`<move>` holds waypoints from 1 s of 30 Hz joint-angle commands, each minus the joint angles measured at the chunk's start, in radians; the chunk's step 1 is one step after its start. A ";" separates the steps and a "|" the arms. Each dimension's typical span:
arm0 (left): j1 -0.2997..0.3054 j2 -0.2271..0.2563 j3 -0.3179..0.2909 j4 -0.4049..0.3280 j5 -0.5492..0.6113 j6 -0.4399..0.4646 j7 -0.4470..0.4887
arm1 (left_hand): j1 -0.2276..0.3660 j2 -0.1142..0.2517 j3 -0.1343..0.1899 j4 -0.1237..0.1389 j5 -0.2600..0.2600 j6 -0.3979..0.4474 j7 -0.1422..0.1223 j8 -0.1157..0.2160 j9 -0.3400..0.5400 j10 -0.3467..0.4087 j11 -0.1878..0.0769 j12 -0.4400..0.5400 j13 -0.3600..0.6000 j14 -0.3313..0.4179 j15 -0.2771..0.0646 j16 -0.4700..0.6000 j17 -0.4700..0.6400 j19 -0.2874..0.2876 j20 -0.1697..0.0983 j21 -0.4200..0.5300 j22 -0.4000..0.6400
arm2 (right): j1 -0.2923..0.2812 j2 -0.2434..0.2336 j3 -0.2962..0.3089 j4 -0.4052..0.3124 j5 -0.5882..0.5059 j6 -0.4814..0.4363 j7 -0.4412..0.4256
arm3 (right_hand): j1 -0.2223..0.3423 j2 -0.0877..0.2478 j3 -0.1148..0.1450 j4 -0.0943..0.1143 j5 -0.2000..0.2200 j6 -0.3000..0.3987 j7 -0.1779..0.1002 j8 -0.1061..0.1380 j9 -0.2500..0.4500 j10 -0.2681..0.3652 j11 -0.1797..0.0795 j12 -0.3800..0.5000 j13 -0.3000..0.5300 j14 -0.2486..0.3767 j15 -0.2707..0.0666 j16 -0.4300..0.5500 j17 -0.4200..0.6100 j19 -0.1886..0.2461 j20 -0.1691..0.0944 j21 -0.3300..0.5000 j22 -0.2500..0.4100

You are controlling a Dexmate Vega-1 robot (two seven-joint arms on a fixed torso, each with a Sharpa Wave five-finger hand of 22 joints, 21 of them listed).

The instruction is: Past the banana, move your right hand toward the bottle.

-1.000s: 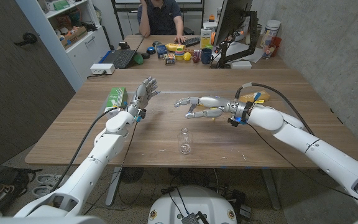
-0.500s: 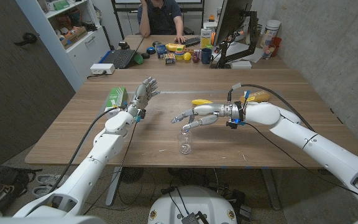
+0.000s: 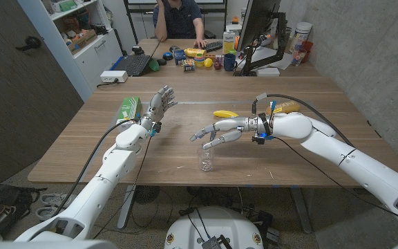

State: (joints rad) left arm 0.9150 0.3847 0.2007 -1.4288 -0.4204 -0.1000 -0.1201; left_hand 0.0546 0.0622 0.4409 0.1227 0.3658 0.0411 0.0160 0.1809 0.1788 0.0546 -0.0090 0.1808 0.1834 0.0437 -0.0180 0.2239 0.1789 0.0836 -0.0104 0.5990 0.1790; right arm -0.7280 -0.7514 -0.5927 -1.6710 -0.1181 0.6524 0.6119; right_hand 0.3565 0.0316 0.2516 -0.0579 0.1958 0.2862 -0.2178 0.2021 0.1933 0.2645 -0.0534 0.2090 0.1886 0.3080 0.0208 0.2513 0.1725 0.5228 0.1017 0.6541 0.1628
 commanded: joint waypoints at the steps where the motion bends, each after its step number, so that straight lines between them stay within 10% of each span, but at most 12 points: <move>1: 0.004 0.002 0.000 -0.008 0.000 0.002 0.004 | -0.005 0.004 -0.002 0.003 0.004 -0.001 0.000 0.005 0.002 0.001 0.003 0.005 0.005 0.007 0.002 -0.001 0.004 0.007 0.000 -0.004 0.003 | -0.010 -0.005 0.010 -0.020 -0.009 -0.011 0.006 | 0.016 0.001 0.005 -0.005 -0.004 0.007 -0.003 0.000 0.002 -0.001 -0.011 -0.003 0.003 0.006 -0.005 -0.003 -0.001 -0.007 0.003 -0.011 0.001; 30: 0.009 -0.001 0.006 -0.022 0.007 0.005 0.012 | -0.012 0.005 -0.011 0.009 0.004 -0.003 0.002 0.006 0.002 0.000 0.005 0.005 0.005 0.006 0.003 -0.001 0.004 0.009 0.002 -0.013 0.003 | -0.010 -0.013 0.017 -0.031 -0.013 -0.027 0.027 | 0.022 0.010 0.009 -0.007 -0.007 0.002 -0.003 -0.005 0.002 -0.004 -0.007 -0.007 0.005 0.009 -0.020 -0.013 0.002 0.002 -0.016 -0.032 0.001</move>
State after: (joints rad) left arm 0.9229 0.3855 0.2040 -1.4480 -0.4164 -0.0957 -0.1109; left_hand 0.0507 0.0661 0.4339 0.1296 0.3658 0.0411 0.0160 0.1809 0.1788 0.0546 -0.0090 0.1807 0.1835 0.0437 -0.0180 0.2239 0.1789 0.0836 -0.0105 0.5875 0.1789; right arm -0.7355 -0.7609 -0.5809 -1.6956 -0.1248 0.6283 0.6377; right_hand 0.3706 0.0384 0.2555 -0.0618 0.1918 0.2860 -0.2178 0.2022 0.1930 0.2606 -0.0573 0.2031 0.1884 0.3125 0.0083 0.2428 0.1725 0.5189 0.0942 0.6281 0.1630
